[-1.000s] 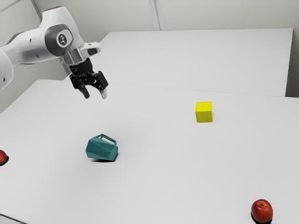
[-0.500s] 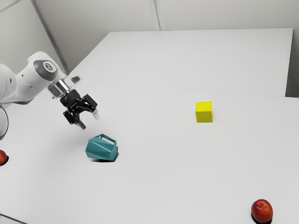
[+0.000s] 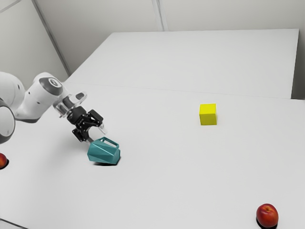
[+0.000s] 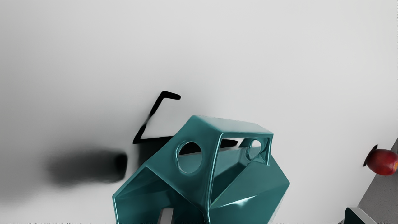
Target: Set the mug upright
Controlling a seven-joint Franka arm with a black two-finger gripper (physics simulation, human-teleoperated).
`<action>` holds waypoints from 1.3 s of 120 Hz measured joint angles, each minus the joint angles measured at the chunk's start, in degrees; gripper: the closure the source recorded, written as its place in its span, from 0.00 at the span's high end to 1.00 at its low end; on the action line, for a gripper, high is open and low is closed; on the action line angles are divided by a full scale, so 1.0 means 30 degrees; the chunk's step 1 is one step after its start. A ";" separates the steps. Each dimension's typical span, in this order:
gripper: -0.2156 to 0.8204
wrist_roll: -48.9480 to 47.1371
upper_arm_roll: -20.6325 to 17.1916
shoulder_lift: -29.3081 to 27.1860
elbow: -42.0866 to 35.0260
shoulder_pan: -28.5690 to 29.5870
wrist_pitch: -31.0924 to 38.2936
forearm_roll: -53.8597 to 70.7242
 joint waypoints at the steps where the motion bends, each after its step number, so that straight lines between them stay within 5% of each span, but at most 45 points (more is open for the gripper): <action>1: 0.78 0.0028 0.0000 -0.0025 -0.0033 0.0000 0.0003 -0.0008; 31: 0.74 0.0617 0.0000 -0.0342 -0.0718 -0.0014 0.0067 -0.0179; 120: 0.14 0.0330 -0.1274 -0.1080 -0.1311 -0.0062 0.0193 -0.1184; 156: 0.06 -0.0027 -0.1418 -0.1544 -0.1312 -0.0057 0.0225 -0.1147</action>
